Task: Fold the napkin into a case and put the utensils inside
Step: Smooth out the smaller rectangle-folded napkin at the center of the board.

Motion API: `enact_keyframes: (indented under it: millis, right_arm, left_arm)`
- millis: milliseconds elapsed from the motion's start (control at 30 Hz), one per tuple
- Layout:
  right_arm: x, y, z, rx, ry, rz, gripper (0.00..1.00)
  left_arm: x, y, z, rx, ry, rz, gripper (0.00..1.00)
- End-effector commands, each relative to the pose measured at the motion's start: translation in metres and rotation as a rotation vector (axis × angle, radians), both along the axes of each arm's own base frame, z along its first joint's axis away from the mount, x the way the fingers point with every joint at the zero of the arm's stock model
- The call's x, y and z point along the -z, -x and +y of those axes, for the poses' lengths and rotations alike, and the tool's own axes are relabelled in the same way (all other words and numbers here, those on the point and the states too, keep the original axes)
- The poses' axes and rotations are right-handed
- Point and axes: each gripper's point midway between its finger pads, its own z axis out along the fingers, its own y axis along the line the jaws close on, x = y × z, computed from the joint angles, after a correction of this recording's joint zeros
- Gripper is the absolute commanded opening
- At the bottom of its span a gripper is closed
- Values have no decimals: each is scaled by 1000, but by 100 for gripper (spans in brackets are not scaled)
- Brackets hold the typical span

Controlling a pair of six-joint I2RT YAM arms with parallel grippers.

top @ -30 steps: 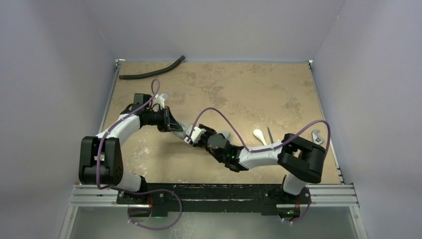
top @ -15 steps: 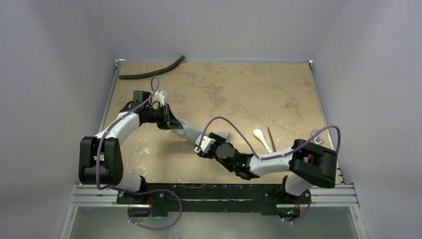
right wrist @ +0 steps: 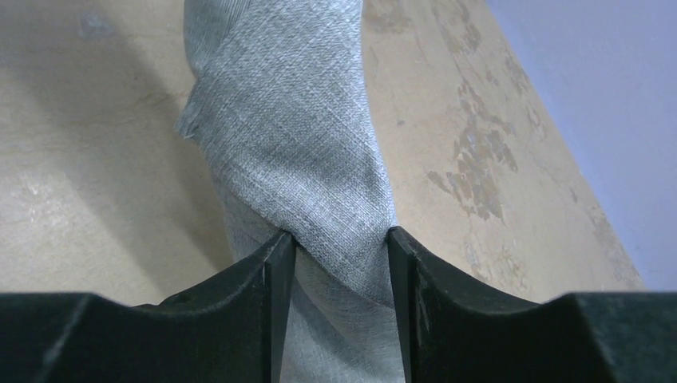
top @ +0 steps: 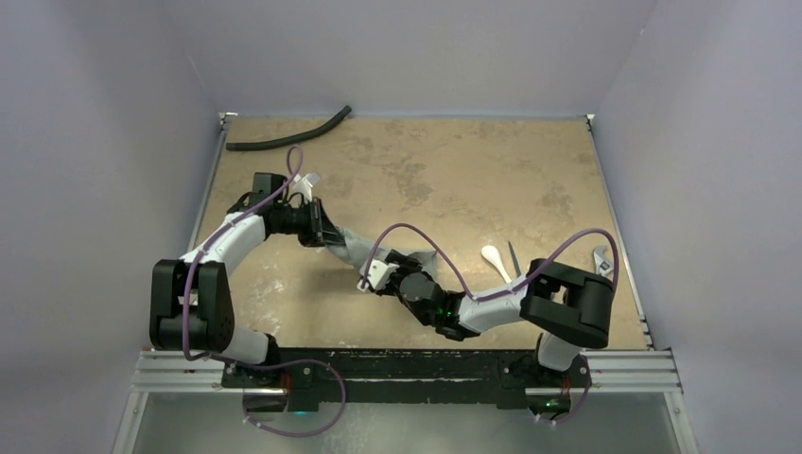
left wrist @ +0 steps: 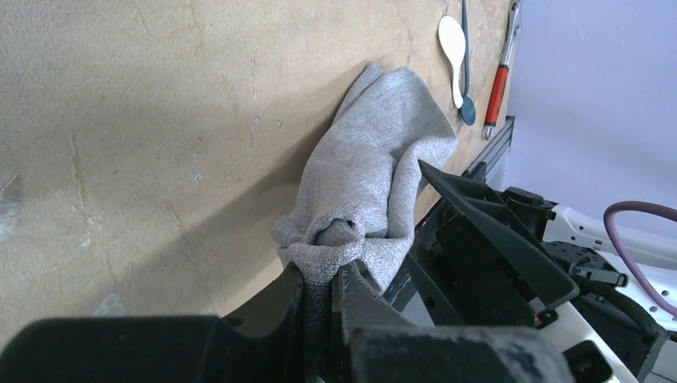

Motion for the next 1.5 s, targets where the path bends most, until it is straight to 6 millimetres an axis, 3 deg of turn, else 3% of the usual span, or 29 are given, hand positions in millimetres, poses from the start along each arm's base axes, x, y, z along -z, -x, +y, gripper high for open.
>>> enact_keyframes:
  millis: [0, 200, 367, 600, 900, 1033, 1100, 1200, 1300, 1467]
  right_arm:
    - [-51, -7, 16, 10, -152, -72, 48]
    - [-59, -1, 20, -28, -189, -50, 38]
    - [-63, -6, 16, -26, -223, -21, 37]
    - [-69, -26, 8, -2, -299, 65, 37]
    - [-73, -55, 31, 8, -352, 161, 36]
    - [-67, -67, 42, 6, -366, 244, 35]
    - [-52, -76, 45, 39, -347, 303, 35]
    - [-23, -96, 30, 152, -309, 388, 30]
    - [-9, -106, 15, 227, -331, 456, 30]
    - [-16, -117, 7, 240, -399, 518, 26]
  left_arm:
    - [-17, -4, 1, 21, 5, -71, 0]
    - [-14, 1, 2, 67, -17, -100, 0]
    - [-15, 4, 5, 127, -55, -149, 0]
    - [-18, 6, 3, 176, -86, -189, 0]
    - [-29, 8, -7, 255, -100, -244, 0]
    - [-34, 6, -9, 275, -107, -266, 0]
    - [-37, 6, -10, 277, -107, -271, 0]
    - [-40, 7, -10, 280, -108, -267, 0]
    - [-40, 9, -12, 308, -113, -285, 0]
    - [-43, 9, -16, 308, -96, -281, 0]
